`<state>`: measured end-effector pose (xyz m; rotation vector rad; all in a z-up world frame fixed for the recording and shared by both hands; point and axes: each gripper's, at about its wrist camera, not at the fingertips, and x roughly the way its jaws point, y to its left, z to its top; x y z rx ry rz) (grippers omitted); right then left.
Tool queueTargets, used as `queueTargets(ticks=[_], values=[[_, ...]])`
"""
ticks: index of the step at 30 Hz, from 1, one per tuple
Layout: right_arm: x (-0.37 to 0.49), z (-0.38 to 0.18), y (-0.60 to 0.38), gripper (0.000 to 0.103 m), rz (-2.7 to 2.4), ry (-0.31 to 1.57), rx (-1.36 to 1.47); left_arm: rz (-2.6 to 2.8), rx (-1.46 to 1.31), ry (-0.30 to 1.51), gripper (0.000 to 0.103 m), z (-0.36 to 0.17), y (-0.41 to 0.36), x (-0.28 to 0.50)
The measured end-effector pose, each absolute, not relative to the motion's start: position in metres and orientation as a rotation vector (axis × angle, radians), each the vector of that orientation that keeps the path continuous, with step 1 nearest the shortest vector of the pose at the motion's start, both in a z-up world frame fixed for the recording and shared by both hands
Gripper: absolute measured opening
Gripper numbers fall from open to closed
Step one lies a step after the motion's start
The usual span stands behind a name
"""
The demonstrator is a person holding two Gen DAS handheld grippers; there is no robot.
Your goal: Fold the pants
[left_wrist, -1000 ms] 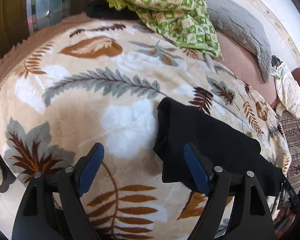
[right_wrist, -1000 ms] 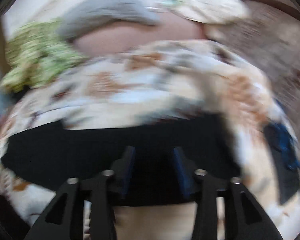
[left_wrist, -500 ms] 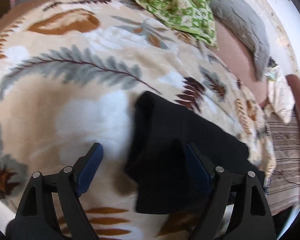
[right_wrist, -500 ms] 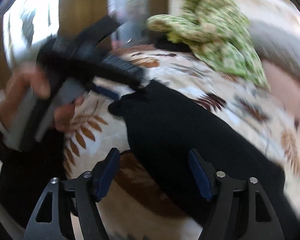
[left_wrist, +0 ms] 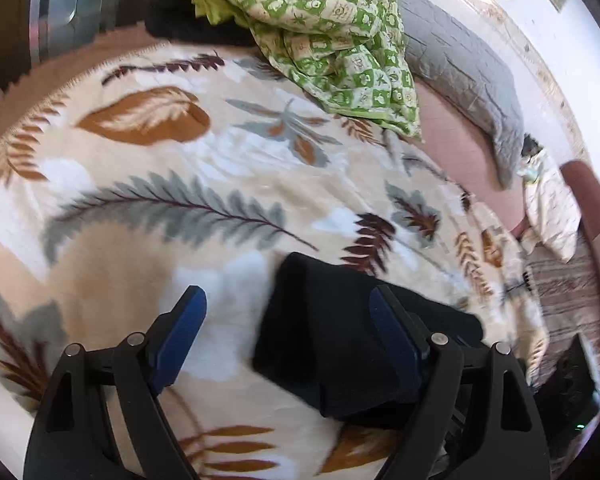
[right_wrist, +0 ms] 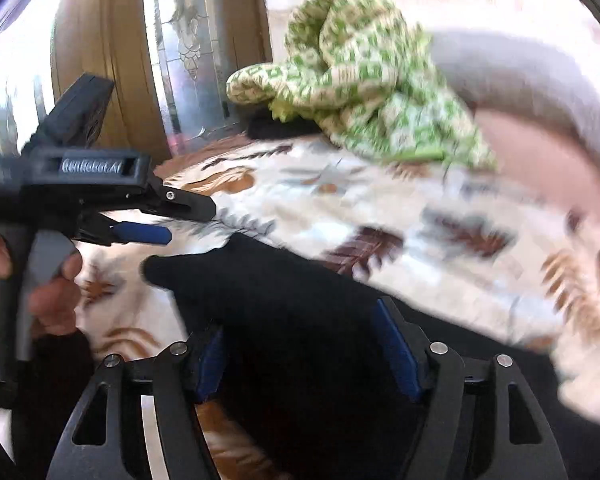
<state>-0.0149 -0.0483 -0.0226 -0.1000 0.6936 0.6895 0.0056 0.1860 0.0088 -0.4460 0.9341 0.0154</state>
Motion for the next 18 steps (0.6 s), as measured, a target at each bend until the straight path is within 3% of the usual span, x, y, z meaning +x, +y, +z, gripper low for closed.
queueTargets(ticks=[12,14,15,18], values=[[-0.07,-0.04,0.02,0.067,0.849,0.601,-0.519,0.085,-0.452,0.958,0.084,-0.006,0.205,-0.005],[-0.068,-0.049,0.034,0.045,0.822,0.585,-0.598,0.083,-0.465,0.956,0.084,-0.006,0.207,-0.005],[-0.065,-0.052,0.039,0.017,0.827,0.592,-0.601,0.081,-0.468,0.954,0.084,-0.005,0.208,-0.005],[-0.044,-0.041,0.034,0.007,0.846,0.652,-0.437,0.09,-0.459,0.937,0.084,-0.002,0.209,-0.006]])
